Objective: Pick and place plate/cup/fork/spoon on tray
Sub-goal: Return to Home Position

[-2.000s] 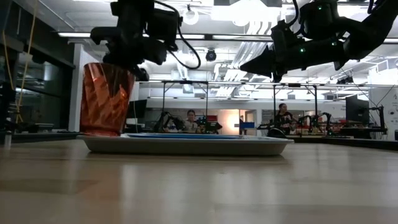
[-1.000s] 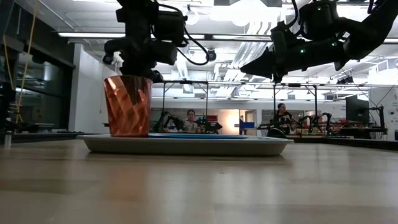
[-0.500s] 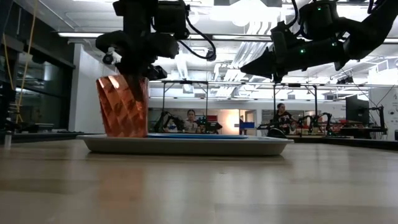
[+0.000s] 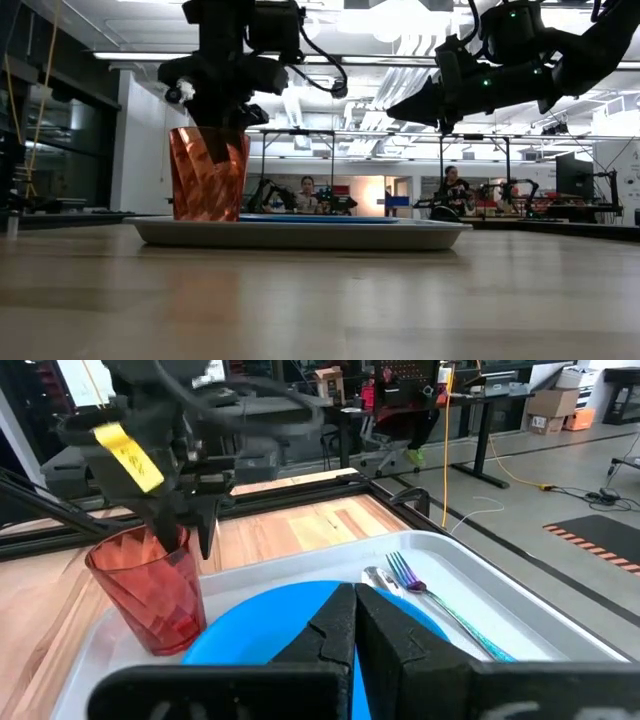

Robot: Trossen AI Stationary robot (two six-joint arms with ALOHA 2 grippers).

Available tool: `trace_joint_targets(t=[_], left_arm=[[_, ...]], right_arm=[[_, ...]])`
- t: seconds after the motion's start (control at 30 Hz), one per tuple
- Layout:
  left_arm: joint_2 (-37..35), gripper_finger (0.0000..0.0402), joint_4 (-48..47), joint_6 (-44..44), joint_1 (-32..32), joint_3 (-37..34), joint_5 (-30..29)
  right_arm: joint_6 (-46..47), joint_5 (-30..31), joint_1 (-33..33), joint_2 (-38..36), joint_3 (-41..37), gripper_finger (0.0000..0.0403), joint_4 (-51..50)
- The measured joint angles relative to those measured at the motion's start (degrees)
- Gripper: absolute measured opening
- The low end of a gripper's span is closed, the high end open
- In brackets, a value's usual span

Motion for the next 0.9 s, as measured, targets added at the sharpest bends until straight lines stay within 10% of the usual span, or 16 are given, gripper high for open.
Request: trace_joint_targets(t=[0.53, 0.9], left_arm=[[-2.6, 0.0198, -16.5, -7.5, 0.0, 17.4, -2.2], [-34.6, 0.0153, 21.4, -12.3, -0.6, -4.3, 1.3]], right_arm=[[-0.3, 0.0, 0.0, 0.0, 0.0, 0.0, -1.6], [-0.3, 4.3, 0.0, 0.0, 0.0, 0.0, -1.6]])
